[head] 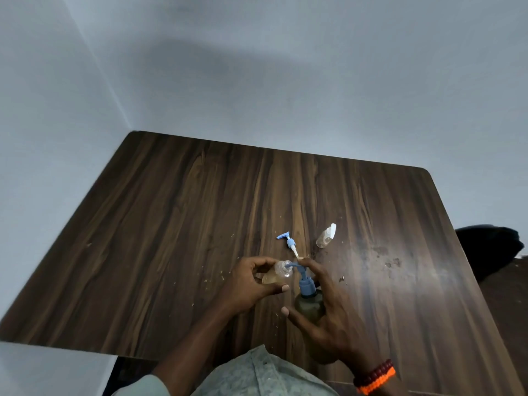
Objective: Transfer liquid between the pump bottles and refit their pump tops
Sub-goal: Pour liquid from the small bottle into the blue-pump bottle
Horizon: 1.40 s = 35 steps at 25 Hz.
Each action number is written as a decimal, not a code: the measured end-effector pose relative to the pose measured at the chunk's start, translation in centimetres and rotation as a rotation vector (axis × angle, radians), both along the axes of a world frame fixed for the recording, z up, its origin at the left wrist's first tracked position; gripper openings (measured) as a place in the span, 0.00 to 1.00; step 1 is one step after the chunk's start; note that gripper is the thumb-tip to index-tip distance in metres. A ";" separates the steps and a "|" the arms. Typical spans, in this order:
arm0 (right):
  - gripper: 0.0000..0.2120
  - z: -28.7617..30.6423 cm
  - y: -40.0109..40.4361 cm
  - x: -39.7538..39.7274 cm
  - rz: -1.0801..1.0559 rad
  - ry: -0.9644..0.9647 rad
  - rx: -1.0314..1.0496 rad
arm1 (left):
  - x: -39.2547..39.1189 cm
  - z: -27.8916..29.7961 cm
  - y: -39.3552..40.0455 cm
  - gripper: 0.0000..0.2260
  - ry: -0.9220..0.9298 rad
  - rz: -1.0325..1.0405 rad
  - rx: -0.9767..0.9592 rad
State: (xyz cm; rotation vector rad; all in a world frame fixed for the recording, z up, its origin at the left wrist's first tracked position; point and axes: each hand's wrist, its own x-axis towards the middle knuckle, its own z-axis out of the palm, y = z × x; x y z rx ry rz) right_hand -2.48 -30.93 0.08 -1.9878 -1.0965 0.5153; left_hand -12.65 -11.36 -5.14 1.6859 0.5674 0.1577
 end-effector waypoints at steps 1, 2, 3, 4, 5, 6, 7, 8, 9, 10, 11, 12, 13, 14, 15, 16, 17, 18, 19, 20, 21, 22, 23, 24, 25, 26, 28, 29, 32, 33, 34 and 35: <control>0.42 -0.1 0.0 0.1 0.003 -0.012 -0.007 | 0.1 0.1 0.0 0.20 -0.005 -0.003 0.005; 0.42 -0.2 0.0 0.1 0.005 -0.025 -0.008 | 0.0 0.1 0.0 0.19 -0.008 -0.002 0.008; 0.42 -0.4 0.1 0.2 0.001 -0.038 -0.010 | 0.0 0.1 0.0 0.20 -0.008 0.003 0.003; 0.41 -0.5 0.2 0.2 -0.008 -0.046 -0.012 | 0.0 0.1 0.0 0.21 -0.006 0.004 -0.002; 0.41 -0.6 0.3 0.3 -0.021 -0.047 -0.014 | 0.1 0.2 0.0 0.22 -0.007 0.006 -0.007; 0.40 -0.7 0.3 0.3 -0.028 -0.046 -0.010 | 0.1 0.3 0.0 0.23 -0.006 0.006 -0.005; 0.40 -0.8 0.4 0.4 -0.034 -0.048 -0.005 | 0.2 0.4 0.0 0.25 -0.006 0.002 -0.002; 0.38 -0.8 0.5 0.4 -0.041 -0.048 -0.003 | 0.2 0.4 0.0 0.25 -0.004 -0.005 0.006; 0.37 -0.9 0.6 0.4 -0.050 -0.049 -0.005 | 0.3 0.4 0.0 0.26 0.000 -0.010 0.011; 0.35 -1.0 0.7 0.3 -0.059 -0.047 -0.001 | 0.3 0.3 0.0 0.26 0.007 -0.011 0.016; 0.34 -1.1 0.8 0.3 -0.068 -0.048 0.006 | 0.2 0.2 0.0 0.26 0.014 -0.008 0.016; 0.33 -1.2 1.0 0.3 -0.077 -0.054 0.007 | 0.2 0.1 0.0 0.26 0.019 -0.006 0.016; 0.34 -1.2 1.1 0.2 -0.084 -0.062 -0.003 | 0.1 0.0 0.0 0.26 0.021 0.002 0.018; 0.35 -1.2 1.2 0.2 -0.084 -0.070 -0.016 | 0.2 0.0 0.1 0.24 0.017 0.007 0.024; 0.36 -1.3 1.2 0.2 -0.077 -0.078 -0.028 | 0.2 0.0 0.1 0.22 0.011 0.016 0.028; 0.38 -1.3 1.2 0.1 -0.063 -0.080 -0.039 | 0.1 0.0 0.2 0.20 0.009 0.027 0.031; 0.39 -1.3 1.2 0.1 -0.049 -0.075 -0.050 | 0.1 0.1 0.3 0.19 0.007 0.035 0.030; 0.40 -1.3 1.1 0.1 -0.037 -0.072 -0.061 | 0.1 0.1 0.4 0.19 0.003 0.039 0.034; 0.41 -1.3 1.2 0.1 -0.029 -0.074 -0.070 | 0.1 0.1 0.5 0.19 0.000 0.044 0.038; 0.40 -1.3 1.3 0.1 -0.030 -0.077 -0.075 | 0.1 0.0 0.5 0.19 -0.004 0.047 0.039; 0.38 -1.3 1.4 0.1 -0.038 -0.085 -0.078 | 0.1 0.0 0.6 0.20 -0.003 0.052 0.039; 0.36 -1.3 1.5 0.0 -0.054 -0.096 -0.077 | 0.1 0.0 0.5 0.21 0.001 0.050 0.040; 0.34 -1.3 1.6 0.0 -0.069 -0.103 -0.075 | 0.2 -0.1 0.5 0.22 0.008 0.044 0.047; 0.32 -1.3 1.7 0.0 -0.084 -0.106 -0.068 | 0.2 -0.2 0.5 0.23 0.013 0.040 0.053; 0.31 -1.3 1.9 0.0 -0.101 -0.104 -0.058 | 0.2 -0.3 0.4 0.24 0.014 0.041 0.055; 0.30 -1.2 2.0 0.0 -0.115 -0.098 -0.042 | 0.3 -0.3 0.4 0.25 0.012 0.051 0.052; 0.30 -1.0 2.2 0.0 -0.119 -0.096 -0.022 | 0.4 -0.5 0.6 0.25 0.012 0.071 0.049; 0.31 -0.9 2.2 0.0 -0.106 -0.104 -0.026 | 0.4 -0.4 0.7 0.25 0.015 0.075 0.051; 0.33 -1.0 2.3 -0.1 -0.082 -0.119 -0.064 | 0.3 -0.3 1.0 0.24 0.018 0.068 0.063; 0.32 -1.2 2.3 -0.1 -0.096 -0.123 -0.075 | 0.2 -0.4 1.0 0.23 0.026 0.063 0.070; 0.32 -1.3 2.3 -0.1 -0.118 -0.132 -0.079 | 0.2 -0.5 0.9 0.22 0.031 0.059 0.078; 0.32 -1.5 2.3 0.0 -0.137 -0.145 -0.081 | 0.1 -0.6 0.9 0.21 0.033 0.056 0.084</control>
